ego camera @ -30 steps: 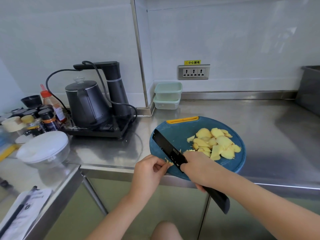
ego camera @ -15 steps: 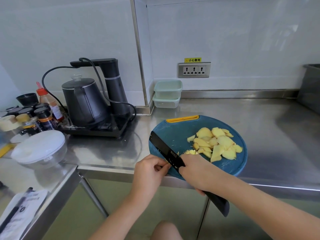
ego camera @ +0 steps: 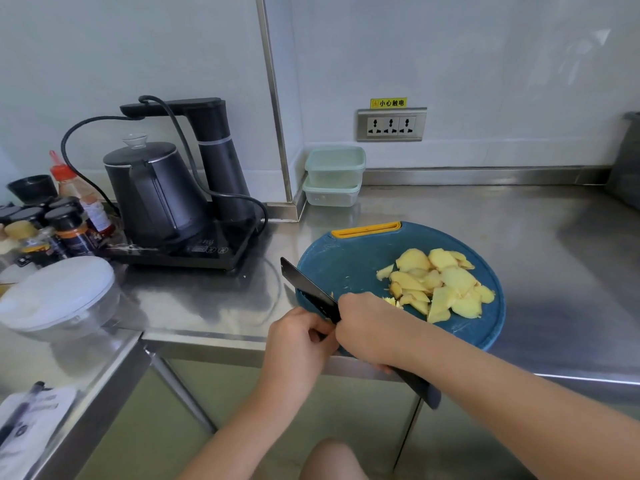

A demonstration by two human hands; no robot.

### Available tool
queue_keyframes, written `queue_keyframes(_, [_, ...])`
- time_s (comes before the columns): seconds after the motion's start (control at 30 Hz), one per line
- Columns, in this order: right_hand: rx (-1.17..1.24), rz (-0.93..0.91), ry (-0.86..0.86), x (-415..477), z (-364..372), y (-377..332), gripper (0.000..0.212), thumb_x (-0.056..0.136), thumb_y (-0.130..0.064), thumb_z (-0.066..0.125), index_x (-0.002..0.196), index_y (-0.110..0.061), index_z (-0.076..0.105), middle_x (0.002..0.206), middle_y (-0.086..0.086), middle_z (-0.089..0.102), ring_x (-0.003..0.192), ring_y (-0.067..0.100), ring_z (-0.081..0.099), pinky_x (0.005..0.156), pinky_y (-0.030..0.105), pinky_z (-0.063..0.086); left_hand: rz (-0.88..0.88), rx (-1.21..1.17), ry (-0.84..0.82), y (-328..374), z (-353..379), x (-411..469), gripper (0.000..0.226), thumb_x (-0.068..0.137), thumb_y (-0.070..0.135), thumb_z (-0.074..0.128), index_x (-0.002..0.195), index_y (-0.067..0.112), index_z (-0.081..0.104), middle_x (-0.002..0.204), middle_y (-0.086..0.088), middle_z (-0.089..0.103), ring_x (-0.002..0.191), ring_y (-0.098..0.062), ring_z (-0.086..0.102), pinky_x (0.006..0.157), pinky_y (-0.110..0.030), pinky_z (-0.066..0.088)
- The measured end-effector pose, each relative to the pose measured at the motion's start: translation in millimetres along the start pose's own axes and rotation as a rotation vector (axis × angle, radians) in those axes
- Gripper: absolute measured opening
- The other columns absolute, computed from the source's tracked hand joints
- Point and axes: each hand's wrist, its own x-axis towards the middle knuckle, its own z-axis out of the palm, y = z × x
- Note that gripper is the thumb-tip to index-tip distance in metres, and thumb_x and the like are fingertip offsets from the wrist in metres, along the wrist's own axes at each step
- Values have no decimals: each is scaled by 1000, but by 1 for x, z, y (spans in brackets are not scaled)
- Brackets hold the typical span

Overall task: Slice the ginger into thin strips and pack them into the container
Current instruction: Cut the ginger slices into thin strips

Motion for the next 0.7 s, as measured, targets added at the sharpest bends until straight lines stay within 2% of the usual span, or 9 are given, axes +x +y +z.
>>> queue_keyframes(0.07, [18, -1, 5, 2, -2, -1, 27, 95, -9, 38, 69, -13, 33, 73, 4, 41, 56, 16, 42, 35, 18, 32, -12, 16, -21, 4, -3, 1, 42, 65, 2, 76, 45, 29, 52, 55, 11, 48, 59, 3, 52, 51, -9, 32])
queue_keyframes(0.17, [57, 21, 2, 1, -1, 5, 25, 95, -9, 39, 71, -13, 36, 72, 5, 44, 52, 15, 43, 28, 14, 31, -28, 15, -40, 7, -3, 0, 40, 69, 6, 76, 46, 30, 54, 56, 12, 48, 59, 3, 52, 52, -10, 33])
queue_keyframes(0.3, [77, 86, -47, -2, -1, 16, 25, 93, -11, 39, 69, -14, 38, 68, 3, 44, 52, 13, 41, 42, 21, 38, -33, 36, -36, 6, -1, 0, 43, 73, 11, 76, 49, 35, 50, 62, 9, 50, 57, -1, 51, 54, -13, 34])
queue_keyframes(0.4, [177, 116, -59, -7, -13, 29, 14, 91, -7, 41, 79, -5, 47, 60, 8, 48, 38, 15, 43, 37, 24, 37, -33, 58, -26, 8, 1, 7, 27, 79, 15, 72, 58, 27, 59, 69, 8, 54, 56, -4, 48, 54, -14, 34])
queue_keyframes(0.5, [199, 69, 17, -15, -34, 39, 13, 94, -11, 43, 96, -1, 51, 59, 10, 51, 31, 14, 42, 36, 23, 38, 20, 91, -39, 10, -2, 13, 10, 86, 17, 68, 78, 20, 72, 80, 9, 61, 69, -5, 55, 63, -15, 42])
queue_keyframes(0.57, [115, 16, 112, -21, -47, 44, 14, 94, -19, 45, 89, -7, 51, 64, 8, 53, 38, 13, 46, 39, 24, 40, 71, 97, -11, 11, -6, 14, 11, 88, 16, 65, 90, 20, 74, 88, 12, 63, 76, -2, 58, 73, -16, 47])
queue_keyframes(0.6, [22, -5, 168, -23, -52, 46, 15, 94, -22, 46, 83, -12, 49, 68, 5, 54, 44, 13, 48, 42, 24, 40, 87, 89, 32, 14, -9, 14, 13, 88, 14, 64, 93, 22, 72, 91, 15, 61, 75, -1, 58, 72, -12, 46])
queue_keyframes(0.7, [-297, -68, 302, -28, -60, 52, 16, 93, -27, 47, 81, -19, 40, 79, 0, 50, 67, 18, 49, 56, 29, 41, 180, 52, 220, 28, -20, 15, 24, 85, 11, 64, 102, 27, 59, 97, 20, 45, 81, 1, 52, 75, -8, 40])
